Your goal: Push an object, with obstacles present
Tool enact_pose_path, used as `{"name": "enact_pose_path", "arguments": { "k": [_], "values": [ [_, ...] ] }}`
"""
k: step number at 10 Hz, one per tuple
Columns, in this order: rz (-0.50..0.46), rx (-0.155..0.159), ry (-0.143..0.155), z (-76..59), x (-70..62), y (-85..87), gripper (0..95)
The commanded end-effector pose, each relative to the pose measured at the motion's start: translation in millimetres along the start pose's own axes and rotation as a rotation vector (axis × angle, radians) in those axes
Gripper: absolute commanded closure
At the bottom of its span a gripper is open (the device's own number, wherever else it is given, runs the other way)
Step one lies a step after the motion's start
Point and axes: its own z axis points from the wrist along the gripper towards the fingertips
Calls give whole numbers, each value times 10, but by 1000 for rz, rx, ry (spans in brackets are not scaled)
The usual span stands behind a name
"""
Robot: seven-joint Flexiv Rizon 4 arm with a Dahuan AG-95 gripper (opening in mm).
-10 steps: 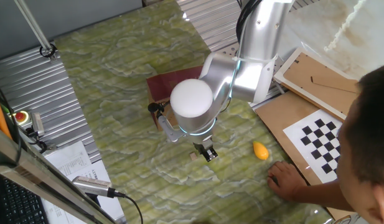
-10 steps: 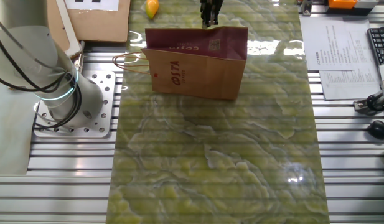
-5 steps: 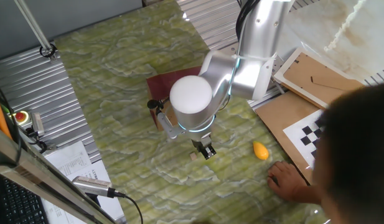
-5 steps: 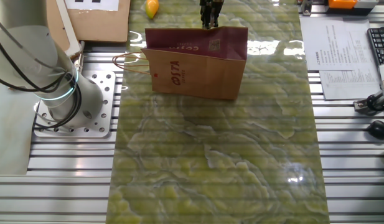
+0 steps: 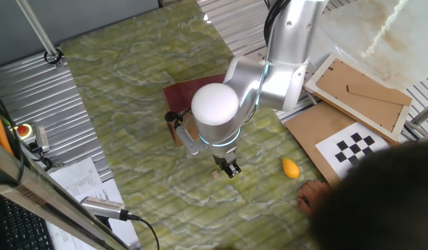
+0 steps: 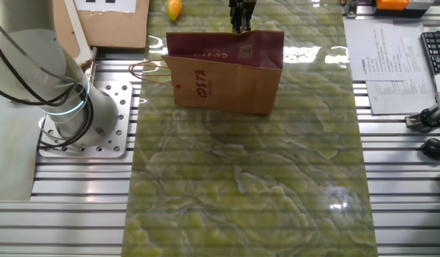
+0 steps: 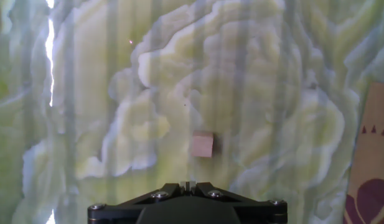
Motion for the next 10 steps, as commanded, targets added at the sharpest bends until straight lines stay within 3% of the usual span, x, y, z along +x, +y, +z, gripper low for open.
{"name": "enact_pose_path", "arguments": {
  "k": [1, 2, 5, 10],
  "values": [
    [19, 21, 12, -84, 37, 45, 950],
    [22, 19, 7, -95, 51, 46, 950],
    [38, 17, -4, 71, -14, 5, 950],
    [52, 14, -24, 120, -40, -6, 950]
  ]
}}
